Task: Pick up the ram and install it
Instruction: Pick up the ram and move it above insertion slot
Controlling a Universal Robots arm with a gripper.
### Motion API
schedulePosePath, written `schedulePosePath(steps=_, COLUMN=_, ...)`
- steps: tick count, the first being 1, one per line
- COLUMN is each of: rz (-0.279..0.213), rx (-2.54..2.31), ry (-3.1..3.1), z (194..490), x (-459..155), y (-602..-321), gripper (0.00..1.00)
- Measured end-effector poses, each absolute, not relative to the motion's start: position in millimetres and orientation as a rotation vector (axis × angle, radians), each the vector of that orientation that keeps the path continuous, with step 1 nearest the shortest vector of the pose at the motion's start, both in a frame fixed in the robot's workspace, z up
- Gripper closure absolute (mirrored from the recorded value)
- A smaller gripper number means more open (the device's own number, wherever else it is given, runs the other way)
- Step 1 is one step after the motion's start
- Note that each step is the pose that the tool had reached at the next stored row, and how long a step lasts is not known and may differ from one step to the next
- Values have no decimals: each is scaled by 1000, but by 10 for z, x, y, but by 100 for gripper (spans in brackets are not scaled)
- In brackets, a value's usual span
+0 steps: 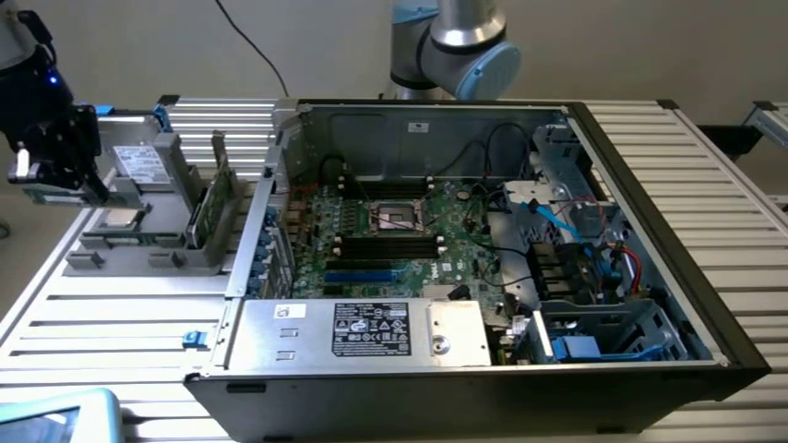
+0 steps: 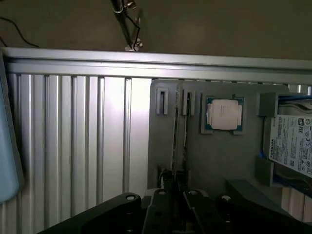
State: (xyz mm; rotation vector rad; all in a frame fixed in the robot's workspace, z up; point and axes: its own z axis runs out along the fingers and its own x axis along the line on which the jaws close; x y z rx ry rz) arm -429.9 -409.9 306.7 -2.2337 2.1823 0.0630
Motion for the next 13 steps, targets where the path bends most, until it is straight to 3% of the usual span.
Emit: schedulePosePath(steps=13, rz=63, rx=-2247, ry=2170, z=3656, x=-4298, y=-4093, gripper=85)
